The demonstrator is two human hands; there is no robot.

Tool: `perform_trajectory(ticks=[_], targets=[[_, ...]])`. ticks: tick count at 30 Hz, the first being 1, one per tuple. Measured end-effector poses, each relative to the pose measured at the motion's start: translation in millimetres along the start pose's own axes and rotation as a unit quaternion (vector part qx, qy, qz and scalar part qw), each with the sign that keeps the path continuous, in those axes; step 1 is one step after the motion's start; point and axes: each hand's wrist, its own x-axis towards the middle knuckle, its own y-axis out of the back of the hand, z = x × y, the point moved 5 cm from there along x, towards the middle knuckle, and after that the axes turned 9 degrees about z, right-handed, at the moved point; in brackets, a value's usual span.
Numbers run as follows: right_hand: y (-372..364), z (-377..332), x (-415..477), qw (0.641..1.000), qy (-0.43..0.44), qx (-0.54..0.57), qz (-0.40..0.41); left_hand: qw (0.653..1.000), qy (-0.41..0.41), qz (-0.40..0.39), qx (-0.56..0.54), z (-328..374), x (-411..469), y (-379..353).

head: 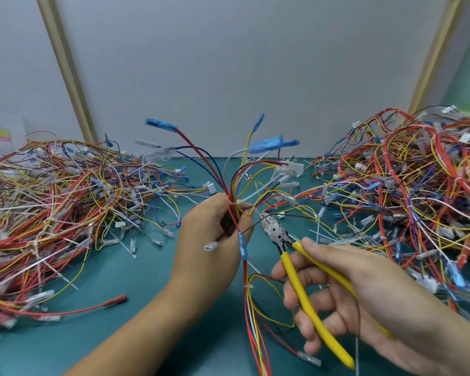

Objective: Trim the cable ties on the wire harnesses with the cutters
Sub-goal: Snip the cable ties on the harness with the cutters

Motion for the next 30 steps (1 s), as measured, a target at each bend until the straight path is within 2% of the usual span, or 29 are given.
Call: perform_trajectory(ticks=[30], targets=[[2.4,2.8,2.0,1.000,0.005,-0.015,0.005,0.998,-0.045,-0.030,0.042,4.3,0.1,-0.6]])
